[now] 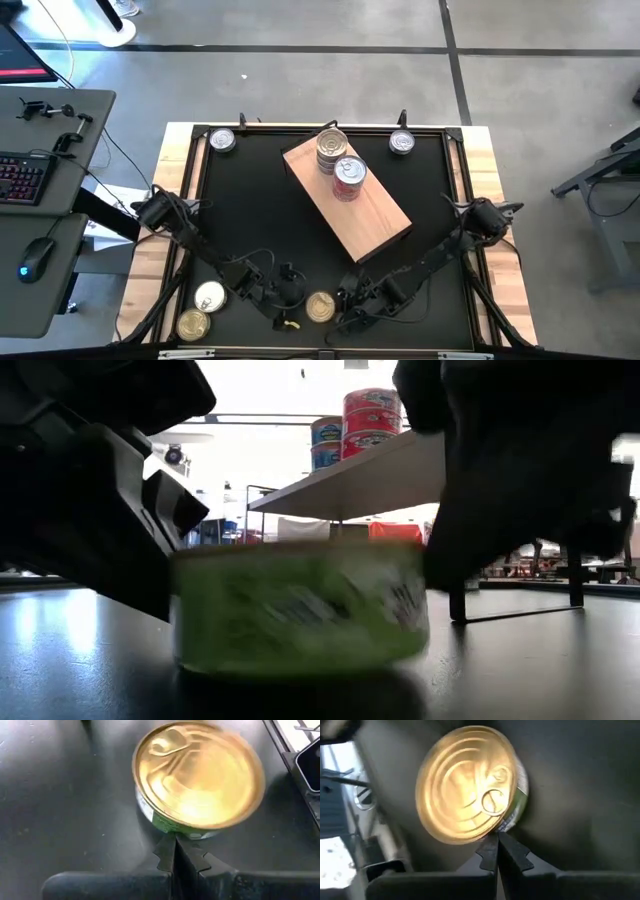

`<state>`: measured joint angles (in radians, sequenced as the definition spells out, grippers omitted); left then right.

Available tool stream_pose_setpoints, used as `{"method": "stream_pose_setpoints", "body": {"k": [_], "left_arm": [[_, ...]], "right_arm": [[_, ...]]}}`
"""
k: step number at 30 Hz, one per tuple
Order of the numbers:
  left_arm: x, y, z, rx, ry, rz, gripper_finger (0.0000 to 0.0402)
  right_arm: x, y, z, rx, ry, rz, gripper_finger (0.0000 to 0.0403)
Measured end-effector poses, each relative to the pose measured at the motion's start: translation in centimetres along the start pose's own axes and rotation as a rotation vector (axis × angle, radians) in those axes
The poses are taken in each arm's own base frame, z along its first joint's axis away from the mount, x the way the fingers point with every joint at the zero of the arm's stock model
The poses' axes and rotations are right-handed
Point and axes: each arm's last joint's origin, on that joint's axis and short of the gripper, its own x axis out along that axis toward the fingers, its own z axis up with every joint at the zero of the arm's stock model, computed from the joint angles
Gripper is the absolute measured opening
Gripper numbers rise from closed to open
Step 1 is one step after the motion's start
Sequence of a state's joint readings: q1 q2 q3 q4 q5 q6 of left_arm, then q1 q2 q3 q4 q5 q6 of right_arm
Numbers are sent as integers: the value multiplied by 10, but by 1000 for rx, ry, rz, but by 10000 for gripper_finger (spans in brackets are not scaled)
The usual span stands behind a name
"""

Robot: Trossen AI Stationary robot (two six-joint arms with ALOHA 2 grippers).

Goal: Stack canned seafood by type on shelf
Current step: Put the green tuna can on the shelf

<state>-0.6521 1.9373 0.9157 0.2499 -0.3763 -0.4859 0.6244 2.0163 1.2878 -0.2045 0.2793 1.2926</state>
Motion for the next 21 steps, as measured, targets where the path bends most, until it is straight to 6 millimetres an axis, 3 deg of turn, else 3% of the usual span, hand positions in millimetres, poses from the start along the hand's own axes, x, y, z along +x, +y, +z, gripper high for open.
{"method": "stream_pose_setpoints", "body": {"k": [11, 21], "left_arm": [[3, 8, 2, -9, 11, 20, 0], [5, 11, 5, -24, -2, 23, 0]], "right_arm": [[-18, 37, 16, -18, -88, 67, 0], [-27, 52, 31, -25, -185, 80, 0]]}}
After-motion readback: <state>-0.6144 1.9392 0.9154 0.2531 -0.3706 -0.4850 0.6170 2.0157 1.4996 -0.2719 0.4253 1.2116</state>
